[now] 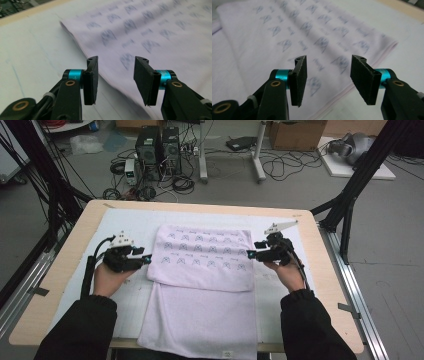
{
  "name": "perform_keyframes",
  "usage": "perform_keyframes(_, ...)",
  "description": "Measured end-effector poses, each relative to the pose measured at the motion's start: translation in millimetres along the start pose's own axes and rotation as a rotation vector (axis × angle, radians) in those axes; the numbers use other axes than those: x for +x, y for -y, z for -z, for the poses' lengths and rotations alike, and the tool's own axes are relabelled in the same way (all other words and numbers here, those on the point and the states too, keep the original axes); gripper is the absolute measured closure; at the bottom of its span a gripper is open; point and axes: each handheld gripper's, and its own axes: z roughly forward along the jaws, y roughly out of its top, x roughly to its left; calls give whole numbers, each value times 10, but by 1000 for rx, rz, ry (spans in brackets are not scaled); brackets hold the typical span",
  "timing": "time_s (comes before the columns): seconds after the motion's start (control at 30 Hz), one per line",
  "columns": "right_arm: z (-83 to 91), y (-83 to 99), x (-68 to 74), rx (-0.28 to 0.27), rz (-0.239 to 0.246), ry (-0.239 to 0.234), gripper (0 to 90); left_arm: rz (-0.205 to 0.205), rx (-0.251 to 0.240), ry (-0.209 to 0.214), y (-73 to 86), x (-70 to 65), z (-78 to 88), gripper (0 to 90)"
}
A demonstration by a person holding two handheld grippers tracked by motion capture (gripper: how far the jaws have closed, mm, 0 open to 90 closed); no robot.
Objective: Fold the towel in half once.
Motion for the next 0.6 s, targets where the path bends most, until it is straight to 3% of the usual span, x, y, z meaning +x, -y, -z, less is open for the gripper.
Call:
perform_keyframes(0.23, 35, 314, 291, -7, 17, -23, 450, -40, -6, 121, 328, -351, 223, 559)
perform_keyframes(0.3, 55, 367, 319, 24, -3, -44, 427, -64, 10, 148, 391, -442, 250, 575)
perform_keyframes(0.4, 119, 464, 401, -29, 19, -35, 456, -109, 38, 201, 475, -564, 270, 608)
perform_keyframes(0.6, 100, 622, 441, -17, -2, -50, 420, -142, 79, 278, 553, -691, 212, 636)
